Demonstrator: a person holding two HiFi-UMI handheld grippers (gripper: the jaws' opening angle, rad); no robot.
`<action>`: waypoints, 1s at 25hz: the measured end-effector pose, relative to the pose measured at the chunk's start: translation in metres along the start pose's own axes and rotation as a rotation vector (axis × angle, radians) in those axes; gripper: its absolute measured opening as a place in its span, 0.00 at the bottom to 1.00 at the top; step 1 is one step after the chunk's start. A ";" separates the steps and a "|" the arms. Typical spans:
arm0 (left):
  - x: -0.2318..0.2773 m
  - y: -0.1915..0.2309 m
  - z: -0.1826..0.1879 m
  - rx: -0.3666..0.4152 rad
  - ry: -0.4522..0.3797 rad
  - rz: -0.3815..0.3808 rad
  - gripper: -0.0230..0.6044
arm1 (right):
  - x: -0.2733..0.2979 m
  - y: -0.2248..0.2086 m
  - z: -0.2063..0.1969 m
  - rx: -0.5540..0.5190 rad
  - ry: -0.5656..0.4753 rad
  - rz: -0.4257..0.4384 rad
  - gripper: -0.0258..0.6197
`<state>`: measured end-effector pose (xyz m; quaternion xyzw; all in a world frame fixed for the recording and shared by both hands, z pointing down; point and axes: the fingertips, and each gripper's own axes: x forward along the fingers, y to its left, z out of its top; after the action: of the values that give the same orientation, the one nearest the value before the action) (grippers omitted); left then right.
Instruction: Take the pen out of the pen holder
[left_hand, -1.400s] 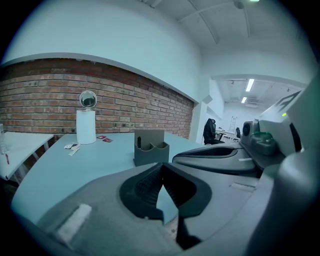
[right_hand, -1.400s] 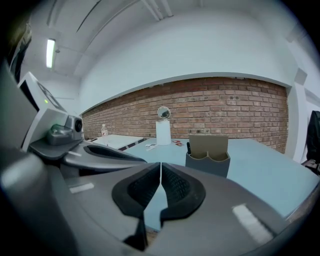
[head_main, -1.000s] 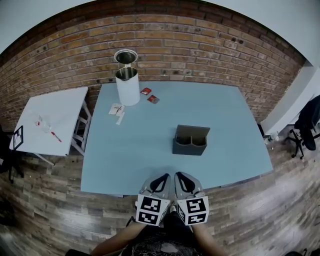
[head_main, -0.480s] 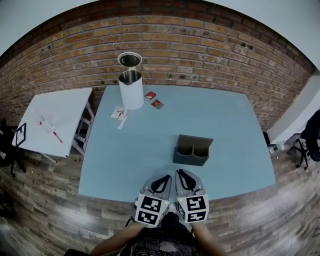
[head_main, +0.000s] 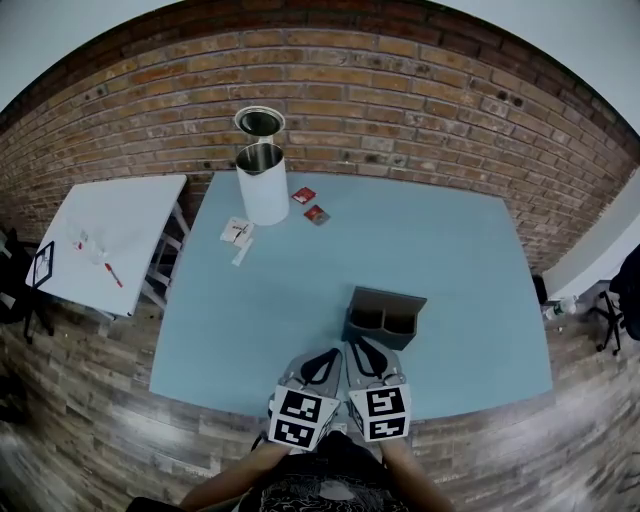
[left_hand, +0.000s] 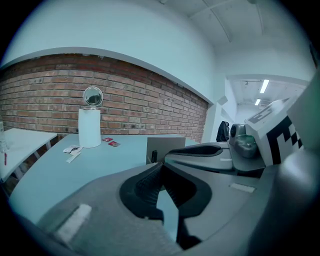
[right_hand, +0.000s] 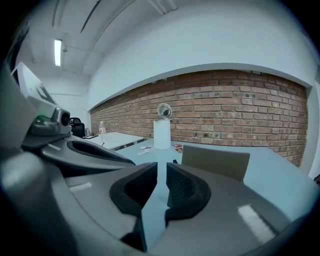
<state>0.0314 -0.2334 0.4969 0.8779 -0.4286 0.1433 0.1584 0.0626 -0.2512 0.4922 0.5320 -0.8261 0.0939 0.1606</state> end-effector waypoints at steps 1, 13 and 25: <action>0.002 0.002 0.001 0.002 0.000 0.007 0.04 | 0.003 -0.002 0.000 -0.003 0.005 0.004 0.12; 0.021 0.016 0.001 -0.006 0.028 0.040 0.04 | 0.039 -0.018 -0.014 -0.011 0.042 0.034 0.18; 0.026 0.029 0.005 0.007 0.027 0.057 0.04 | 0.064 -0.021 -0.016 -0.091 0.070 0.016 0.12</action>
<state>0.0236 -0.2705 0.5071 0.8640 -0.4506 0.1610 0.1569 0.0598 -0.3088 0.5301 0.5140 -0.8275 0.0763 0.2127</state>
